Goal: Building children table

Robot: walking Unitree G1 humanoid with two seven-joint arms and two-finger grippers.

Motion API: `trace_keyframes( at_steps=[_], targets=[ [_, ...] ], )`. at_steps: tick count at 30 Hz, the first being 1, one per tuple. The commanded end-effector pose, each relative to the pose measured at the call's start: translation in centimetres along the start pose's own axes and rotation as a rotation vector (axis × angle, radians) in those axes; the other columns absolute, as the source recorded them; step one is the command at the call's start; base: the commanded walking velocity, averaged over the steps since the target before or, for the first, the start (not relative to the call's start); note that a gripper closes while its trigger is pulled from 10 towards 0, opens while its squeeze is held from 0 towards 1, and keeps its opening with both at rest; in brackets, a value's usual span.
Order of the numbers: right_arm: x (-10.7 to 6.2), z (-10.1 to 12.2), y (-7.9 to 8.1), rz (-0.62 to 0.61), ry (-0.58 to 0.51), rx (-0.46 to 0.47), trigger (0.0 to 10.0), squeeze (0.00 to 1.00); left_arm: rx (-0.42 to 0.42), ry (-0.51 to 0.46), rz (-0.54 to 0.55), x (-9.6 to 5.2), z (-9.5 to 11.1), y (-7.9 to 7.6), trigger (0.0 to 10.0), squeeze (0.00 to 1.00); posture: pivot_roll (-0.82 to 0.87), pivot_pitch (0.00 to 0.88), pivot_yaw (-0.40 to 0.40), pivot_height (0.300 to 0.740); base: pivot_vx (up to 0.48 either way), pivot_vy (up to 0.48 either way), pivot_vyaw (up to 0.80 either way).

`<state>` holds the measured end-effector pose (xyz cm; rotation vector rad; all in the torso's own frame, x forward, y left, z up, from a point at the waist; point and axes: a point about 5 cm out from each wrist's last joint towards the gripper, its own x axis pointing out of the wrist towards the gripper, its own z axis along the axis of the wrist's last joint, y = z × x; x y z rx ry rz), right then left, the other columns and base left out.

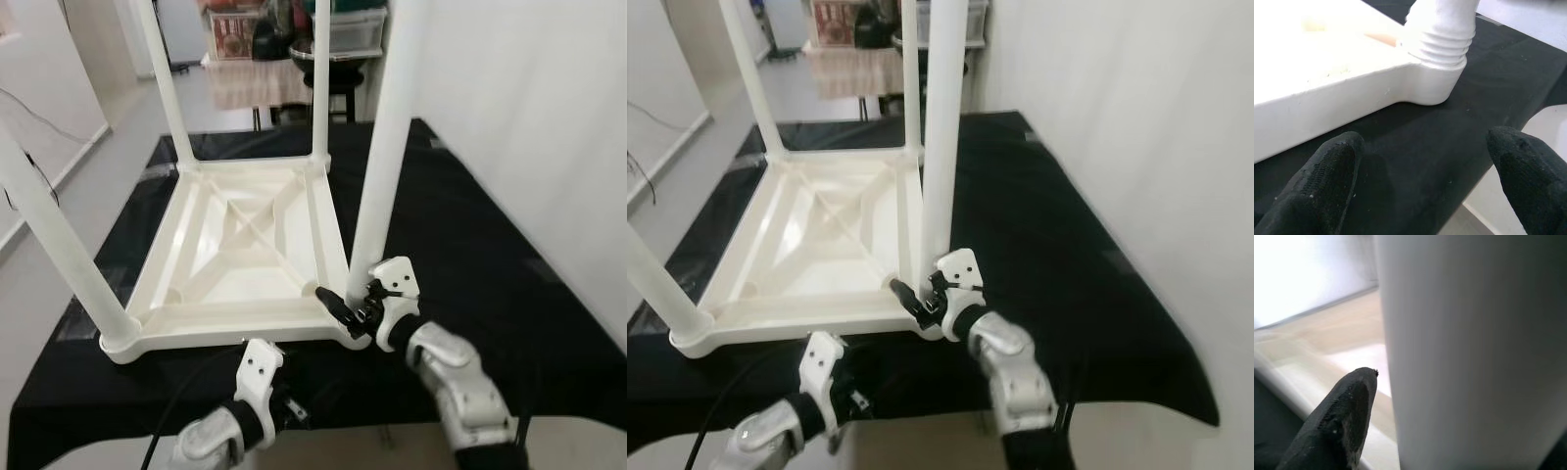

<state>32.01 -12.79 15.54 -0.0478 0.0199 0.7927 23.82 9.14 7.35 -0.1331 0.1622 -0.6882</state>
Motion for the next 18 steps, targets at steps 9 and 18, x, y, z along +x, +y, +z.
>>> trace_keyframes(
  at_steps=[9, 18],
  targets=[
    [2.0, 3.1, -2.2, 0.393, -0.013, -0.062, 7.2, 0.0, 0.04, 0.028, -0.017, 1.5, -1.2, 0.0, 10.0, 0.0, -0.01, 0.0, -0.067, 0.74, 0.0, 0.0, 0.0],
    [2.5, 4.1, -2.7, 0.487, -0.005, -0.082, 0.0, 0.0, 0.05, 0.002, 0.007, 2.0, -0.9, 0.4, 10.0, 0.0, 0.01, 0.0, -0.068, 0.74, 0.0, 0.0, 0.0]
  ],
)
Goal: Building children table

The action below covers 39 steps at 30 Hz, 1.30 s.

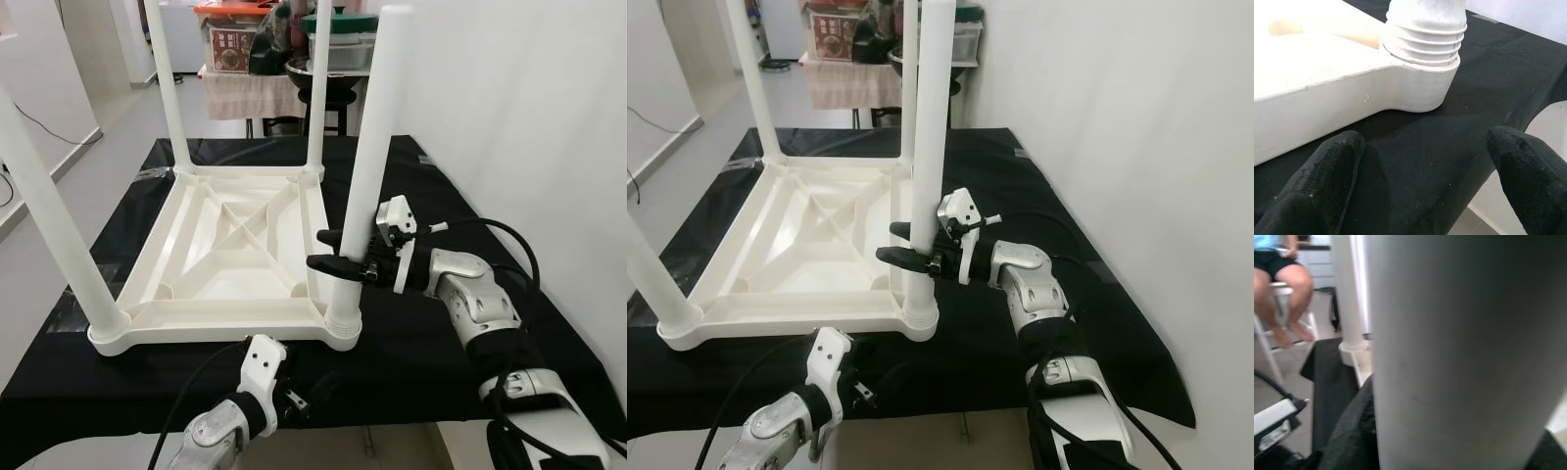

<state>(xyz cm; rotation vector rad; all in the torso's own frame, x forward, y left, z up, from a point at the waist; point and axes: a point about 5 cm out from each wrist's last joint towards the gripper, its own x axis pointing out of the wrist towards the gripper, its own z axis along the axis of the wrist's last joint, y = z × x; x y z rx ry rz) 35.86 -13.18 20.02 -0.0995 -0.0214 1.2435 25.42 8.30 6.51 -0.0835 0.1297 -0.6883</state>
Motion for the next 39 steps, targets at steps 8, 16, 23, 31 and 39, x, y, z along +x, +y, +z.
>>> trace_keyframes(
  at_steps=[8, 16, 23, 31, 39],
  targets=[
    [-1.6, -2.2, -0.4, -0.163, 0.084, -0.04, 0.0, 0.0, 0.015, -0.01, 0.011, 0.6, 0.0, 0.2, 10.0, 0.0, -0.02, 0.0, -0.07, 0.74, 0.0, 0.0, 0.0],
    [-0.5, -9.8, 4.6, -0.783, 0.262, 0.146, 0.0, 0.0, -0.003, -0.045, -0.003, 0.2, 0.6, 0.2, 10.0, 0.0, -0.04, 0.0, -0.055, 0.74, 0.0, 0.0, 0.0],
    [2.5, -10.3, 7.6, -0.775, 0.24, 0.157, 0.0, 0.0, 0.009, -0.056, -0.042, 0.1, 0.9, -0.4, 10.0, 0.0, -0.04, 0.0, -0.026, 0.74, 0.0, 0.0, 0.0],
    [3.1, -8.7, 7.6, -0.798, 0.188, 0.186, 10.0, 0.0, 0.029, -0.042, -0.044, -0.1, 0.6, -0.4, 10.0, 0.0, -0.03, 0.0, -0.029, 0.74, 0.0, 0.0, 0.0],
    [0.9, -3.4, 5.6, -0.198, 0.057, -0.01, 10.0, 0.98, 0.026, -0.045, -0.046, -0.6, 0.8, -0.3, 10.0, 0.0, -0.01, 0.0, -0.032, 0.74, 0.0, 0.0, 0.0]
  ],
)
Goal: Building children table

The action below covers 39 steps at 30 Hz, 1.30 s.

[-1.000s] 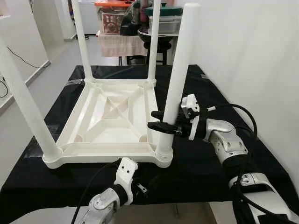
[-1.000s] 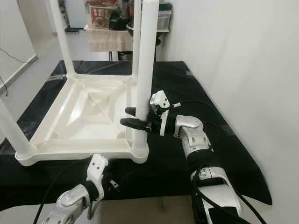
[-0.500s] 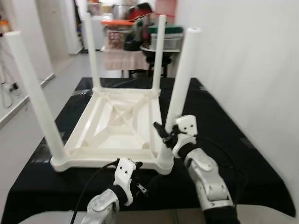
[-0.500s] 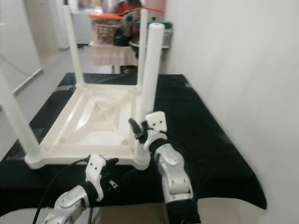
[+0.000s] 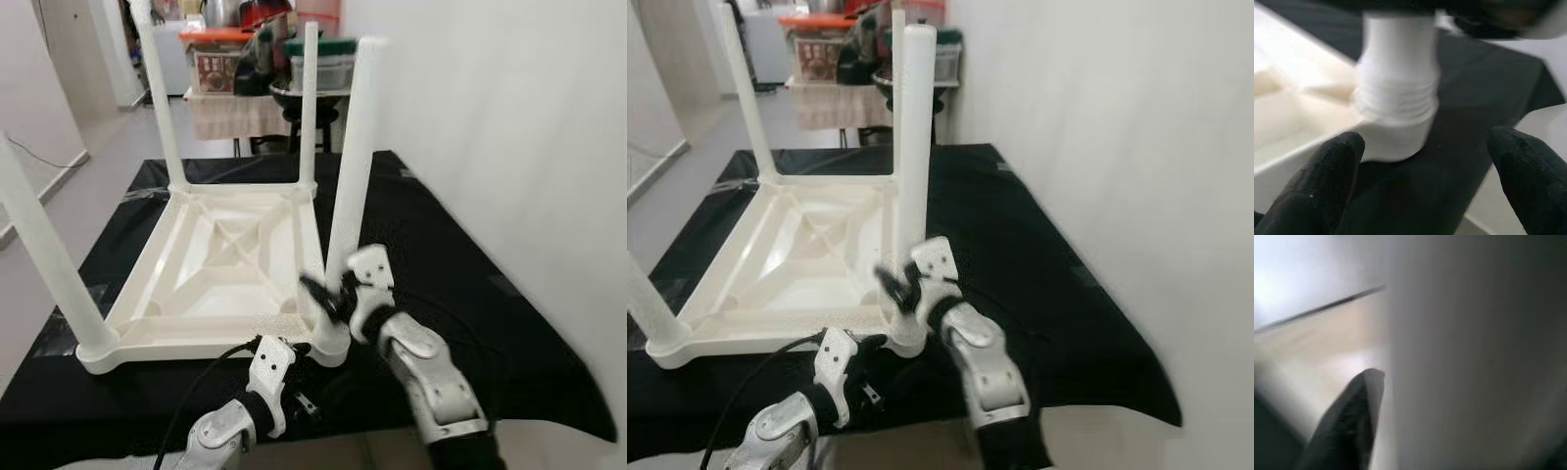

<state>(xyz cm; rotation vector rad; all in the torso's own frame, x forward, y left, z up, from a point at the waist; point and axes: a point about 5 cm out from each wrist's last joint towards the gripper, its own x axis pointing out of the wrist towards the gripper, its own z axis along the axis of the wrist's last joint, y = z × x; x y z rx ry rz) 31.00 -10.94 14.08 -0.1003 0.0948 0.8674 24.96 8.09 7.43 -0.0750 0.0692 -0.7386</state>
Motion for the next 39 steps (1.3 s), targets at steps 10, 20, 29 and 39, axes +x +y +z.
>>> trace_keyframes(
  at_steps=[10, 20, 29, 39],
  targets=[
    [-0.4, 4.3, -3.8, 0.391, 0.024, -0.177, 10.0, 0.0, -0.001, -0.004, 0.005, -0.3, 0.3, 0.2, 10.0, 0.0, 0.01, 0.0, -0.036, 0.74, 0.0, 0.0, 0.0],
    [0.3, 4.9, -4.9, 0.512, 0.04, -0.172, 0.0, 0.0, -0.01, -0.024, -0.026, 0.1, 0.6, -1.3, 10.0, 0.0, 0.02, 0.0, -0.053, 0.74, 0.0, 0.0, 0.0],
    [0.3, 4.2, -5.5, 0.405, 0.057, -0.182, 0.0, 0.0, -0.002, -0.028, -0.03, 0.2, 1.0, -0.8, 10.0, 0.0, 0.03, 0.0, -0.047, 0.74, 0.0, 0.0, 0.0],
    [-1.1, -6.4, 0.3, -0.651, 0.243, 0.158, 0.0, 0.0, 0.032, -0.005, -0.001, -0.1, 0.5, 0.2, 10.0, 0.0, -0.03, 0.0, -0.018, 0.74, 0.0, 0.0, 0.0]
  ],
)
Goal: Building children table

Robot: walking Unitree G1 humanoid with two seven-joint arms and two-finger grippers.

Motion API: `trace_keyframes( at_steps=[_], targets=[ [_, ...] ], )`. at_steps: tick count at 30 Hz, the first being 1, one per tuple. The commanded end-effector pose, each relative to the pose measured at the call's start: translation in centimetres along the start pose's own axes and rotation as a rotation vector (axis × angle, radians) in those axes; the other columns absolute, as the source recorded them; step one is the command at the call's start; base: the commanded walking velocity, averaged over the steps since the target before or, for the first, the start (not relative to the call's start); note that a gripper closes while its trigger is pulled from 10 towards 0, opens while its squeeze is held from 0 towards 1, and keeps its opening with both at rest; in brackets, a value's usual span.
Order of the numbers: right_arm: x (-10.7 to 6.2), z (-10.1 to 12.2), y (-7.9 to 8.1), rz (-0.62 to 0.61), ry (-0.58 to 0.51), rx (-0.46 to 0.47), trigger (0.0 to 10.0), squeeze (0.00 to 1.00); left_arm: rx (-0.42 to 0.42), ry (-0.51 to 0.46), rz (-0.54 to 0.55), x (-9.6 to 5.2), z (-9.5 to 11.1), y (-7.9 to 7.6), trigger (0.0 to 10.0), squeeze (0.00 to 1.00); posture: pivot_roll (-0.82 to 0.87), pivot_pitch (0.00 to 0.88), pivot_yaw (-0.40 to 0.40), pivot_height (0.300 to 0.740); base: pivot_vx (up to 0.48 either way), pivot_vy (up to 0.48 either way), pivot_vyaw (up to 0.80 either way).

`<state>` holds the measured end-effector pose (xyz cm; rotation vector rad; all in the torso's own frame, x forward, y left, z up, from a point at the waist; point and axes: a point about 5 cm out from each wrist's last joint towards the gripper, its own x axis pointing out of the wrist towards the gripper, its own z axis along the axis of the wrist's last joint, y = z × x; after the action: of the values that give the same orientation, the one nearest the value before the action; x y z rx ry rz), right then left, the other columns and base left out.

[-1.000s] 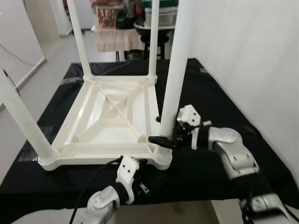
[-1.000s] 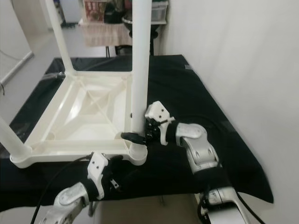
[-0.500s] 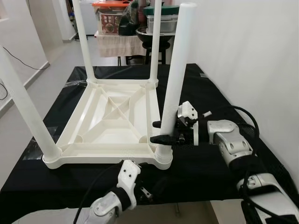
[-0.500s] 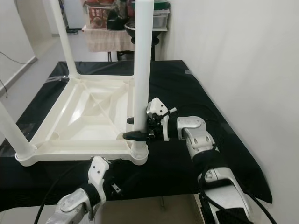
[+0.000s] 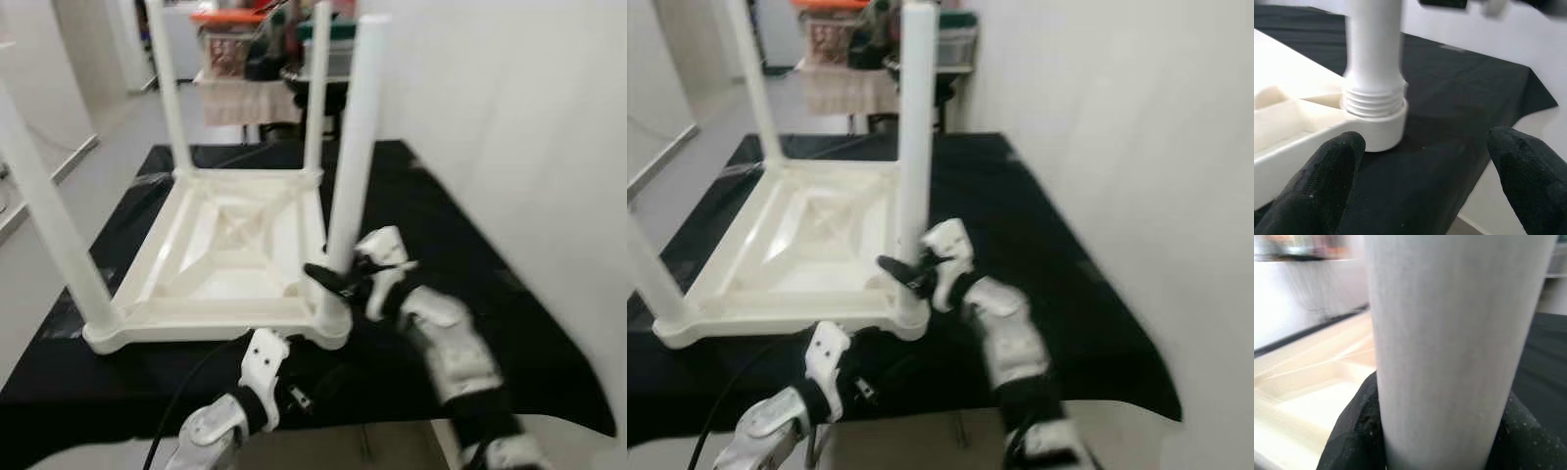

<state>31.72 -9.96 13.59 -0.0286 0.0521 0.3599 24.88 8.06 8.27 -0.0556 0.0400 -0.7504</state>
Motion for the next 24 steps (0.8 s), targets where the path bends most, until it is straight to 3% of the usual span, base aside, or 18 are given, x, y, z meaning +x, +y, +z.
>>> trace_keyframes(
  at_steps=[1, 6, 7, 9, 10, 11, 14, 15, 17, 18, 19, 23, 24],
  targets=[
    [-2.3, -5.9, -1.4, -0.16, 0.291, 0.004, 0.0, 0.0, 0.004, 0.014, 0.011, 0.0, -0.3, 0.4, 10.0, 0.0, -0.03, 0.0, -0.018, 0.74, 0.0, 0.0, 0.0],
    [0.1, -3.0, -2.0, -0.091, 0.192, -0.063, 0.0, 0.0, -0.01, 0.013, -0.015, 0.3, -0.1, 0.6, 10.0, 0.0, -0.02, 0.0, -0.021, 0.74, 0.0, 0.0, 0.0],
    [0.9, -1.9, -2.0, -0.057, 0.148, -0.115, 10.0, 0.0, -0.013, 0.007, -0.007, 0.4, 0.1, 0.8, 10.0, 0.0, -0.02, 0.0, -0.023, 0.74, 0.0, 0.0, 0.0],
    [0.9, -1.9, -2.0, -0.057, 0.148, -0.115, 10.0, 0.0, -0.013, 0.007, -0.007, 0.4, 0.1, 0.8, 10.0, 0.0, -0.02, 0.0, -0.023, 0.74, 0.0, 0.0, 0.0],
    [1.5, -0.9, -1.8, -0.025, 0.099, -0.118, 10.0, 1.0, -0.015, 0.0, -0.006, 0.6, 0.2, 0.9, 10.0, 0.0, -0.02, 0.0, -0.02, 0.74, 0.0, 0.0, 0.0],
    [1.5, -0.9, -1.8, -0.025, 0.099, -0.118, 10.0, 1.0, -0.015, 0.0, -0.006, 0.6, 0.2, 0.9, 10.0, 0.0, -0.02, 0.0, -0.02, 0.74, 0.0, 0.0, 0.0],
    [2.8, 2.4, -0.5, 0.278, -0.042, -0.014, 10.0, 1.0, 0.009, -0.003, -0.002, 0.7, 0.4, 0.9, 10.0, 0.0, -0.02, 0.0, -0.015, 0.74, 0.0, 0.0, 0.0],
    [2.7, 3.3, -0.5, 0.387, -0.066, -0.022, 10.0, 0.81, 0.013, 0.003, -0.005, 0.7, 0.3, 0.8, 10.0, 0.0, -0.02, 0.0, -0.015, 0.74, 0.0, 0.0, 0.0],
    [2.5, 3.8, -0.6, 0.444, -0.074, -0.035, 10.0, 0.81, 0.013, 0.008, -0.008, 0.6, 0.1, 0.8, 10.0, 0.0, -0.01, 0.0, -0.015, 0.74, 0.0, 0.0, 0.0],
    [2.5, 4.3, -1.0, 0.49, -0.08, -0.052, 10.0, 0.0, 0.017, 0.014, -0.008, 0.6, 0.0, 0.7, 10.0, 0.0, -0.01, 0.0, -0.016, 0.74, 0.0, 0.0, 0.0],
    [2.5, 4.5, -1.2, 0.497, -0.081, -0.063, 10.0, 0.0, 0.02, 0.017, -0.009, 0.6, -0.2, 0.7, 10.0, 0.0, -0.01, 0.0, -0.016, 0.74, 0.0, 0.0, 0.0],
    [2.2, 4.9, -1.9, 0.756, -0.039, -0.162, 10.0, 0.0, -0.01, 0.015, -0.015, 0.7, -0.4, 0.5, 10.0, 0.0, -0.01, 0.0, -0.022, 0.74, 0.0, 0.0, 0.0],
    [2.2, 4.9, -1.9, 0.756, -0.039, -0.162, 10.0, 0.0, -0.01, 0.015, -0.015, 0.7, -0.4, 0.5, 10.0, 0.0, -0.01, 0.0, -0.022, 0.74, 0.0, 0.0, 0.0]
  ],
)
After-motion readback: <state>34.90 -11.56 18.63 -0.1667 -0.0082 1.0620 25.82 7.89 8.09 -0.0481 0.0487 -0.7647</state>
